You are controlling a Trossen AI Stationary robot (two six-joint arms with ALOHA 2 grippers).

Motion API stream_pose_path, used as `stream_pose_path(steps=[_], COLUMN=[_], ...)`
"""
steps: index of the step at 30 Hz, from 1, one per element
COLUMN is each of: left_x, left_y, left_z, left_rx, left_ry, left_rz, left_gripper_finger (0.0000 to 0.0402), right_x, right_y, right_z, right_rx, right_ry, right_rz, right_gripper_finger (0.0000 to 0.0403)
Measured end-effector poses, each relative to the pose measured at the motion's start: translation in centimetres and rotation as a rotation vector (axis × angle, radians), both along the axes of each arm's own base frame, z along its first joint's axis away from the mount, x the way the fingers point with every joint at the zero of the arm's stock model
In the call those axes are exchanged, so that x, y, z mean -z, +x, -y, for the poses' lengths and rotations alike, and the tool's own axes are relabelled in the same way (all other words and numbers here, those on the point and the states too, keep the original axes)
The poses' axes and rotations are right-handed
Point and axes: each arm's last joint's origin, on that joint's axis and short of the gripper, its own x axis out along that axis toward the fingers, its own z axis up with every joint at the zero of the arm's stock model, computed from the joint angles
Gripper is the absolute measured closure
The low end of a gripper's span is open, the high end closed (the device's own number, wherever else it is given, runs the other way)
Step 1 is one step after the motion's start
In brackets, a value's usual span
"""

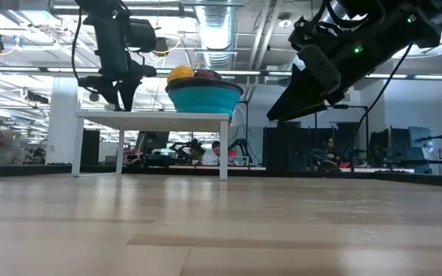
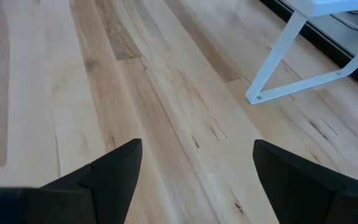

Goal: Pick & Place Fruit
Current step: Put the black knife on the shelf, then return to Home Position

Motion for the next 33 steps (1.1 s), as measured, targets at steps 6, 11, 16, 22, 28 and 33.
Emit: stream_pose_path(steps=[6, 11, 16, 22, 28, 33], left_x=[0.0, -0.1, -1.4, -3.8, -2.2, 0.3], left_y=[0.1, 0.1, -0.6, -3.3, -5.4, -5.6], left_z=[-0.1, -0.1, 0.8, 4.6, 9.9, 13.9], left_rx=[0.000, 0.028, 0.115, 0.267, 0.458, 0.730], left_ry=[0.006, 0.021, 0.060, 0.227, 0.470, 0.698], left_rz=[0.005, 0.001, 0.023, 0.121, 0.477, 0.910], left_gripper_finger=[0.0245, 0.0219, 0.0203, 0.0204, 0.0232, 0.0265], right_x=[0.0, 0.0, 0.0, 0.2, 0.0, -0.1], right_y=[0.0, 0.0, -0.4, -2.2, -3.1, -2.8], right_z=[0.0, 0.0, -0.5, -1.2, -0.6, 0.2], right_rx=[-0.002, 0.003, -0.001, -0.008, 0.034, 0.069], right_ry=[-0.004, -0.009, -0.032, 0.006, 0.044, 0.049], right_rz=[0.001, 0.002, -0.014, -0.001, 0.080, 0.109], right_gripper_finger=[0.0101, 0.0101, 0.0101, 0.0101, 0.0101, 0.0101])
